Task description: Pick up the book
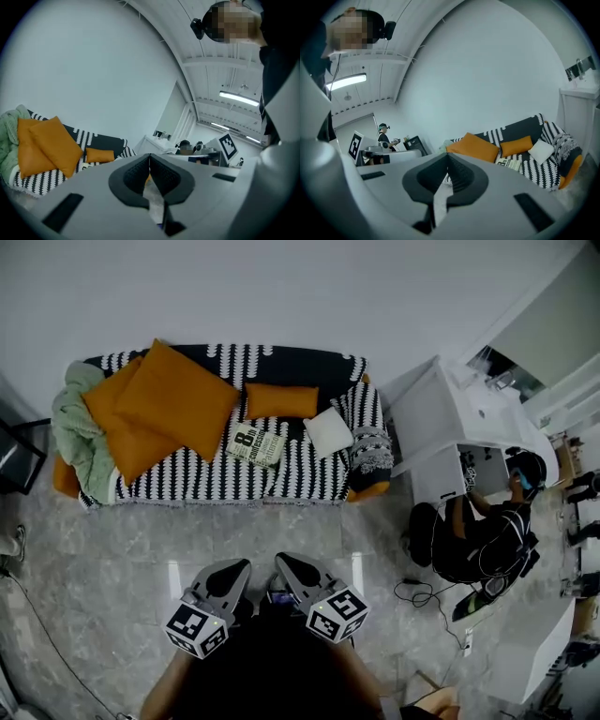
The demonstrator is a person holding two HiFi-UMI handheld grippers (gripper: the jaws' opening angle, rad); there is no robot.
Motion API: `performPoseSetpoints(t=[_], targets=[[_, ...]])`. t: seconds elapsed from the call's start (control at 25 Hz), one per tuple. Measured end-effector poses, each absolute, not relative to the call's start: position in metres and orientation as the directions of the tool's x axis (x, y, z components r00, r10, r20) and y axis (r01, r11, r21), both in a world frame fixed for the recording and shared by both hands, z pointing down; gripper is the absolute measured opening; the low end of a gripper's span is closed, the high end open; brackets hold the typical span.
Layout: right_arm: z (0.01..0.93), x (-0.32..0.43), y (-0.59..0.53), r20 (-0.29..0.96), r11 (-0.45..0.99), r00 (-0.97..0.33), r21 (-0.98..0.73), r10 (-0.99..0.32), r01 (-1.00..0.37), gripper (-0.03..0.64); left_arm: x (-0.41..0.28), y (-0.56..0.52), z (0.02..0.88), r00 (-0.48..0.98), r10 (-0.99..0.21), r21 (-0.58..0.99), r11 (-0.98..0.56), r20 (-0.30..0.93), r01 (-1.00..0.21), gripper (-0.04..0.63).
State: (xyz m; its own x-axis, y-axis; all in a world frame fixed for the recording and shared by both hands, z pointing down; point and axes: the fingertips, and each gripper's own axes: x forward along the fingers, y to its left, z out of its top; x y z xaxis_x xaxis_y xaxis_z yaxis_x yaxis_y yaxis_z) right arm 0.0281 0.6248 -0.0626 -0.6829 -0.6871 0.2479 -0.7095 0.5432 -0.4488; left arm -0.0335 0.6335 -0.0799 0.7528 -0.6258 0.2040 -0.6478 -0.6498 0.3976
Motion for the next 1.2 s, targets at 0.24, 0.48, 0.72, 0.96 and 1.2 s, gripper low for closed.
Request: performPoseSetpoints(t=[0.24,0.48,0.72,0.96,1.2], targets=[[-0.062,0.024,0.618,0.279,0.495,-0.638,-0.441,-0.717,-0.749,0.017,-0.051,0.631,-0.08,0.768,-0.611,0.414,-0.659,0.191,-0.628,0.014],[-0.049,0.025,0.621,0.326,0.395,-0.569,-0.467,-0.755,-0.791,0.017,-0.073,0.626,-0.07,0.779,-0.595,0.421,-0.666,0.2,-0.616,0.014],[-0.041,0.019,0.629,0.319,0.333,-0.549,-0.533,-0.773,-0.778,0.017,-0.097,0.629,-0.057,0.784,-0.583,0.442,-0.658,0.214,-0.61,0.014],[-0.042,0.015,0.625,0.324,0.33,-0.542,-0.523,-0.775,-0.786,0.017,-0.107,0.626,-0.05,0.783,-0.579,0.463,-0.644,0.226,-0.609,0.014],[-0.034,0.024,0.608,0.312,0.309,-0.55,-0.572,-0.775,-0.76,0.017,-0.101,0.606,-0.051,0.781,-0.587,0.446,-0.654,0.21,-0.611,0.014]])
